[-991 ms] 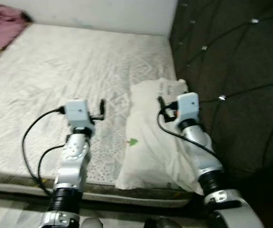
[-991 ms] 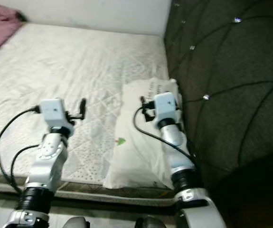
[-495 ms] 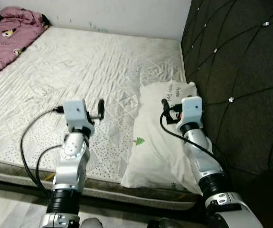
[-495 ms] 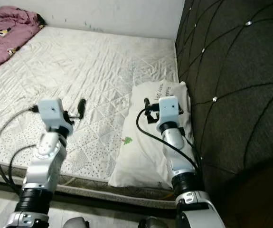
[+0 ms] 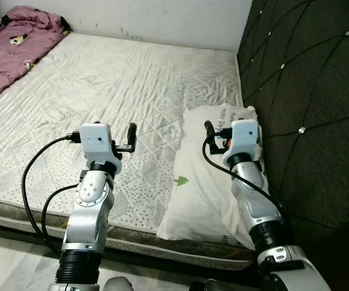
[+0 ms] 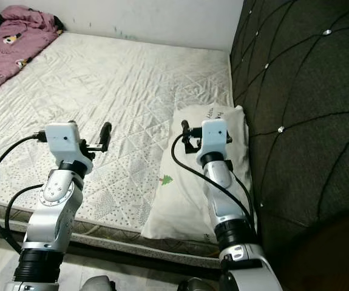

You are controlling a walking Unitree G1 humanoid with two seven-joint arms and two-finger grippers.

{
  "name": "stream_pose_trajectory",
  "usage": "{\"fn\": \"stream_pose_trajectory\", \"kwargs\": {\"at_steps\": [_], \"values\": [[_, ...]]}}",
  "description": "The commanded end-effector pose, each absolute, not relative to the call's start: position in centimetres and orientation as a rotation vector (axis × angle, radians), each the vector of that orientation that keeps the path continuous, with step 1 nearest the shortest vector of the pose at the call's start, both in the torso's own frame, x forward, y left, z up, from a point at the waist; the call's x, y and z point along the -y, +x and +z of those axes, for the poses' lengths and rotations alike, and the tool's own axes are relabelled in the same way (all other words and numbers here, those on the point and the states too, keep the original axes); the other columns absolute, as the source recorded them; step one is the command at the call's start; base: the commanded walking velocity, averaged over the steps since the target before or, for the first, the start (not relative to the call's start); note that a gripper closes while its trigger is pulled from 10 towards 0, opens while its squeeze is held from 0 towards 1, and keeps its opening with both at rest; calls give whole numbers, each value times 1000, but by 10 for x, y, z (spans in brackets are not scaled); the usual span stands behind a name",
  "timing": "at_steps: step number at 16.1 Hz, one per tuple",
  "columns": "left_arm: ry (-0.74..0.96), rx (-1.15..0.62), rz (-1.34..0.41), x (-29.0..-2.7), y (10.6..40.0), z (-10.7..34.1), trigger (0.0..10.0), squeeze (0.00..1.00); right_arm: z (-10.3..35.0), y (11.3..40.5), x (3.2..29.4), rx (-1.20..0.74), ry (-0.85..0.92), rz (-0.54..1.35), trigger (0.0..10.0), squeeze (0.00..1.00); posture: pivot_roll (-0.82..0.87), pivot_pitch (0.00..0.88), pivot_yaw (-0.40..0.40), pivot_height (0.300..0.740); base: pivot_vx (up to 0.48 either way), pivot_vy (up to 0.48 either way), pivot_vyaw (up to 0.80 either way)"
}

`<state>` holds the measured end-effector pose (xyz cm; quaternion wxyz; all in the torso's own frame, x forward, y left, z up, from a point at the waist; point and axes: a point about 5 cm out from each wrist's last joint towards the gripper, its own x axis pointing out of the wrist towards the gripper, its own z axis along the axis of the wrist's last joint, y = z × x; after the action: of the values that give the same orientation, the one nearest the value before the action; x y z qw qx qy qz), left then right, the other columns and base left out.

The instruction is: Clean up the room

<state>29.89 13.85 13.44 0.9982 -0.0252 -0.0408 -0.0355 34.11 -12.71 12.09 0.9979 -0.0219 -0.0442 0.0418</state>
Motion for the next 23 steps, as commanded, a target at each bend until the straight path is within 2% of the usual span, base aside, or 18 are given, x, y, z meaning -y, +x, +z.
{"fn": "stream_pose_trajectory", "kwargs": {"at_steps": [1,4,6,7,13,15,18,21,23], "values": [[-36,80,-77,-140,297,132,10000,0,133,345,131,121,-25,49,10000,0,77,0,-39,740,0,0,0],[-104,10,-6,-148,291,119,10000,0,124,332,138,77,-18,30,10000,0,87,0,-58,740,0,0,-196],[-46,25,2,-153,287,120,10000,0,118,326,135,59,-24,58,10000,0,90,0,-62,740,0,0,-800],[-113,-52,47,-165,275,108,10000,0,108,318,131,33,-22,59,10000,0,82,0,-39,740,0,0,-531],[-58,1,-110,-144,263,120,10000,0,108,311,132,10,7,24,10000,0,95,0,-14,740,0,0,-159],[-87,-29,-72,-153,256,119,10000,0,100,305,135,-29,16,8,10000,0,109,0,-18,740,0,0,0],[-109,-46,-64,-154,253,118,10000,0,102,303,132,-33,15,22,10000,0,105,0,-26,740,0,0,-719],[-112,-47,-71,-150,252,118,10000,0,102,301,134,-43,5,30,10000,0,90,0,-35,740,0,331,-665],[-123,-47,-75,-148,252,119,10000,0,103,301,135,-49,-1,32,10000,0,90,0,-39,740,0,390,0]]}}
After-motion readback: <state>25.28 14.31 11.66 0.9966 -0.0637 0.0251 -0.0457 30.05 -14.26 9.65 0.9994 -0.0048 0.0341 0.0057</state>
